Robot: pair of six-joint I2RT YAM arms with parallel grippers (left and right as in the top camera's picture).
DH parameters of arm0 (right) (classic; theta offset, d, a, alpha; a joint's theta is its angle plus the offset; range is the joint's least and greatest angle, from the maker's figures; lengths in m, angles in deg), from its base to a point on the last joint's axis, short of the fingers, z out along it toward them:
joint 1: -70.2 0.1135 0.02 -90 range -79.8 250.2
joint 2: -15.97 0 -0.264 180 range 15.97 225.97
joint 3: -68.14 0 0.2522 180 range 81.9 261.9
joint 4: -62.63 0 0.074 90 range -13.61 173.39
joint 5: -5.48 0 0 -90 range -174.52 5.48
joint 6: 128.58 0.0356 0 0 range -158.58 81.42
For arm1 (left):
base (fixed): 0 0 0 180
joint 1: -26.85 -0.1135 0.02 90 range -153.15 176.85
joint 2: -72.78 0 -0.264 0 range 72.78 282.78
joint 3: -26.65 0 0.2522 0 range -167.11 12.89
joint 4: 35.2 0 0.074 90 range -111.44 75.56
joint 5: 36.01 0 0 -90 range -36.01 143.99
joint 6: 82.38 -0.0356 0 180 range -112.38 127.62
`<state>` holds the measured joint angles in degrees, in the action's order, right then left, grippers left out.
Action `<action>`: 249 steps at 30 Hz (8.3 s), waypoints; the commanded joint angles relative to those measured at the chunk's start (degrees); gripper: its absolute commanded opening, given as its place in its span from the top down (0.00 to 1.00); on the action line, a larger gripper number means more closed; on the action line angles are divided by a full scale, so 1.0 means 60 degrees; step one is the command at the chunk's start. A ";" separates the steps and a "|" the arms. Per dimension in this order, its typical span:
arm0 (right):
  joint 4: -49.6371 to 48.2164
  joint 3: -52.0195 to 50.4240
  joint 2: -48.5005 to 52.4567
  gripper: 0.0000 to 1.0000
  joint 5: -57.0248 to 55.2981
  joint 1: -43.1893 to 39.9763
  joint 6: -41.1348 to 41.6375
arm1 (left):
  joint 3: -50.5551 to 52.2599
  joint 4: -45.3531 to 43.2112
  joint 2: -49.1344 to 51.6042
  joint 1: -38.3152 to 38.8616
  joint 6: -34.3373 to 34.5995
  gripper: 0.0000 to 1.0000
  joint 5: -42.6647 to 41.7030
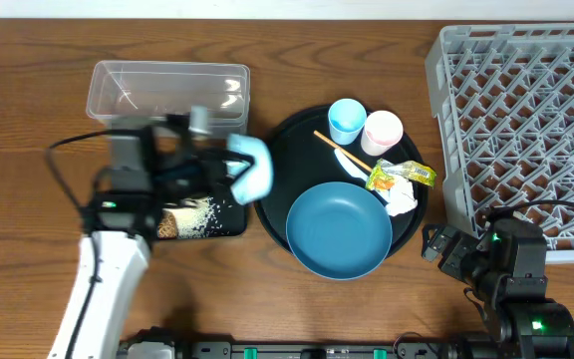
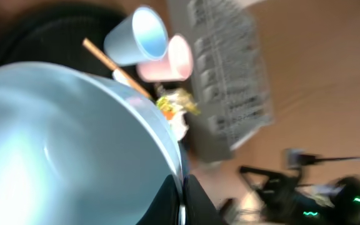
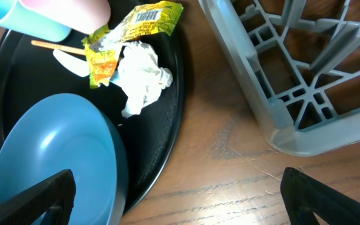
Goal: Sort waste into correct bins and load items into the dishwasher rack
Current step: 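Carry the emptied white bowl back and set it on the round tray, then release the bowl and retract the left gripper to the black tray, then reach the right gripper toward the blue plate's near rim, then grasp the blue plate rim with the right gripper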
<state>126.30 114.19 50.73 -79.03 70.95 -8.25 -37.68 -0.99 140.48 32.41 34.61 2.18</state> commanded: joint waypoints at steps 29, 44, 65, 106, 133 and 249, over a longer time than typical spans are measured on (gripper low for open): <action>0.0011 0.0153 -0.0022 0.01 -0.0102 -0.0062 -0.0138 | -0.0219 -0.3810 0.3519 0.3850 -0.0335 0.94 0.7450; 0.0011 0.0153 -0.0022 0.01 -0.0102 -0.0062 -0.0138 | -0.0219 -0.3697 0.3847 0.4335 -0.0342 0.59 0.7504; 0.0015 0.0153 -0.0022 0.01 -0.0102 -0.0062 -0.0138 | -0.0280 0.0586 -0.1781 0.4207 -0.0342 0.01 0.8353; 0.0117 0.0153 -0.0015 0.01 -0.1377 -0.0062 -0.0353 | -0.0270 0.4339 -0.3665 0.4058 -0.0339 0.02 1.0932; -0.1698 0.0160 0.0736 0.01 0.2481 0.4258 -0.1315 | -0.0270 0.4339 -0.3665 0.4058 -0.0339 0.02 1.0932; 0.0605 0.5115 0.9337 0.32 0.0907 0.6674 -0.3745 | -0.0270 0.4339 -0.3665 0.4058 -0.0339 0.02 1.0932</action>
<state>130.67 145.40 103.13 -67.51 108.63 -35.13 -38.42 24.89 118.45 56.96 32.92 66.46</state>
